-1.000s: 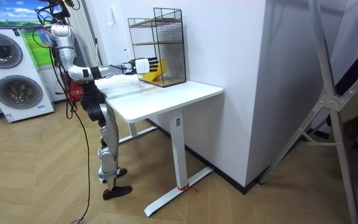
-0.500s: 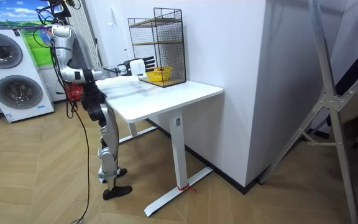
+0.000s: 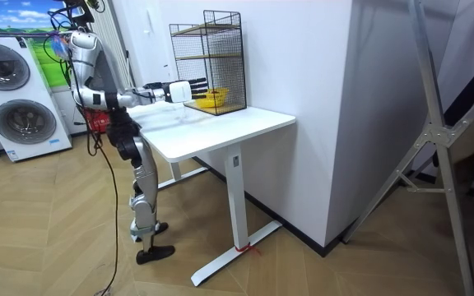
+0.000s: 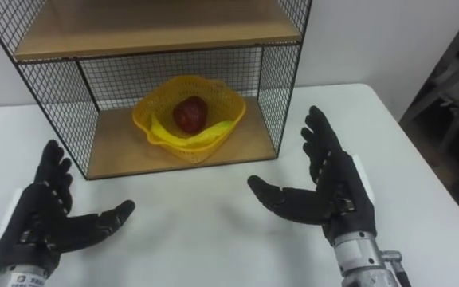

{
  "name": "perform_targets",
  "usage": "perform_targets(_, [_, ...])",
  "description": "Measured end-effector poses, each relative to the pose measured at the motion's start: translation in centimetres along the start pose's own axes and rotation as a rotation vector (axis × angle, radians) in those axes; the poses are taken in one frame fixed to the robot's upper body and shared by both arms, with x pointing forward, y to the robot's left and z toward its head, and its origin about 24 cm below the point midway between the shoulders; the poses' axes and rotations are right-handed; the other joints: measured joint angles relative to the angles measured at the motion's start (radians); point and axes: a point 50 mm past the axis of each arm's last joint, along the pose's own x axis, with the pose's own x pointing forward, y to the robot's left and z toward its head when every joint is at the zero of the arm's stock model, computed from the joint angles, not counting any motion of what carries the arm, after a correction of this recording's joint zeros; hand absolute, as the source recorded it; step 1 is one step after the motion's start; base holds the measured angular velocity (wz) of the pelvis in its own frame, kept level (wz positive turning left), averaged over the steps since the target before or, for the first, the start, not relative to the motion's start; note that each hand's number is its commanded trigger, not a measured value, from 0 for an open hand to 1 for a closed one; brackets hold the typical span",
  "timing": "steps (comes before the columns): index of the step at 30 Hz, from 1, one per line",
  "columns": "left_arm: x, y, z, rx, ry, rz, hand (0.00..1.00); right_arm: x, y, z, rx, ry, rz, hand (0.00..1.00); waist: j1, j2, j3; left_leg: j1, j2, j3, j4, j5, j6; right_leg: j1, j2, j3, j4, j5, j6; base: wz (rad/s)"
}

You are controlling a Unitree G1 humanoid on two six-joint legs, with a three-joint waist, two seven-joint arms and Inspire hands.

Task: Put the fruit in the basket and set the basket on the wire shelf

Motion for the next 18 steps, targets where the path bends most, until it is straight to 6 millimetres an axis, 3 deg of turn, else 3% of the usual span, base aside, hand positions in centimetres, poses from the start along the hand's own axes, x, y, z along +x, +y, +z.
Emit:
perform_targets(6, [0.0,3.2,1.2,0.056,-0.098,0.242,0.0,-0.3,-1.6,0.7,-0.018,-0.056,-0.143,0.0,0.006,0.008,0.0052,0.015,0.0,-0.011,-0.004,0.0,0.0,0.017,0.0,-0.024,-0.001,0.0,0.0,0.05])
perform_targets(15, [-0.8,6.9,3.7,0.13,-0.282,0.641,0.0,-1.4,-5.6,2.6,-0.11,-0.175,-0.498,0.0,0.04,0.012,0.0028,0.009,-0.001,-0.025,-0.004,-0.002,-0.002,0.014,-0.001,-0.036,0.001,-0.001,0.001,0.04])
perform_targets(18, [-1.5,8.6,5.0,0.139,-0.348,0.787,0.0,-2.3,-7.8,3.8,-0.149,-0.228,-0.668,0.0,0.053,0.015,0.0007,-0.002,-0.002,-0.03,-0.004,0.0,-0.003,0.005,-0.001,-0.035,0.002,-0.001,0.001,0.06])
